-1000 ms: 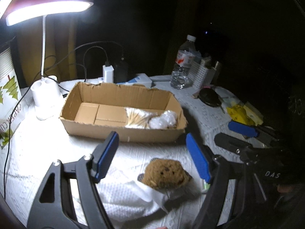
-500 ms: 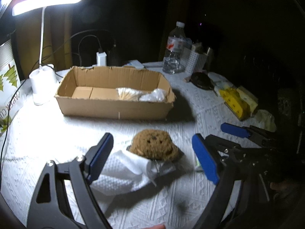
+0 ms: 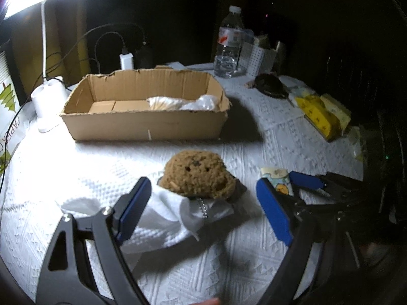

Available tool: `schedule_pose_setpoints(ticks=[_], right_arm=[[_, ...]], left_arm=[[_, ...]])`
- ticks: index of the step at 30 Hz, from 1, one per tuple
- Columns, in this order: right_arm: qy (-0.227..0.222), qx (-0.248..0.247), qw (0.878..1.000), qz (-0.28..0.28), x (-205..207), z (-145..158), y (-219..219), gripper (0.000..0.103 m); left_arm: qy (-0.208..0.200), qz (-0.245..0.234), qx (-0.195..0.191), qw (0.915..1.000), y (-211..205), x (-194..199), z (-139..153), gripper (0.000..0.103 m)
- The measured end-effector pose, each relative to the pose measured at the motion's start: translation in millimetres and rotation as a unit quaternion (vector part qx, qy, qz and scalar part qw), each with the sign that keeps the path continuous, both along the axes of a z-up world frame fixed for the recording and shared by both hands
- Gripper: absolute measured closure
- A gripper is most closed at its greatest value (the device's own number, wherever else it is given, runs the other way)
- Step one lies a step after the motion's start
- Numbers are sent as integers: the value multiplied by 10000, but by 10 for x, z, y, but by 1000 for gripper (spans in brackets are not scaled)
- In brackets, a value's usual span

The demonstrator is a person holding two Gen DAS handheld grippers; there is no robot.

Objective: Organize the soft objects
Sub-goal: 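Grasp the brown knitted sponge with the left gripper while the right gripper approaches the tissue pack, then grasp the capybara tissue pack with the right gripper while the left gripper lifts the sponge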

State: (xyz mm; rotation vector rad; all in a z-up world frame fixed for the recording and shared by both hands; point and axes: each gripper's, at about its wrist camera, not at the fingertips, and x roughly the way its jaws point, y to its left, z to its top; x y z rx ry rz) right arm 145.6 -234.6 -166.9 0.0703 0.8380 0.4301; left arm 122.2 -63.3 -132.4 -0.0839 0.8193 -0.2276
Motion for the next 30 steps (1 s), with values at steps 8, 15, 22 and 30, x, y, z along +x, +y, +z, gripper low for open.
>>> schedule_pose_setpoints(ticks=[8, 15, 22, 30], right_arm=[[-37, 13, 9997, 249, 51, -66, 25, 35], [-78, 173, 9990, 400, 107, -49, -9, 44], [-148, 298, 9988, 367, 138, -36, -143, 48], [-237, 255, 9988, 333, 139, 2, -215, 56]], left_arm=[[122, 46, 312, 9994, -113, 197, -71, 17], [388, 179, 613, 9972, -185, 376, -231, 17], [572, 229, 740, 9953, -226, 450, -339, 18], [522, 120, 694, 9962, -254, 424, -310, 38]])
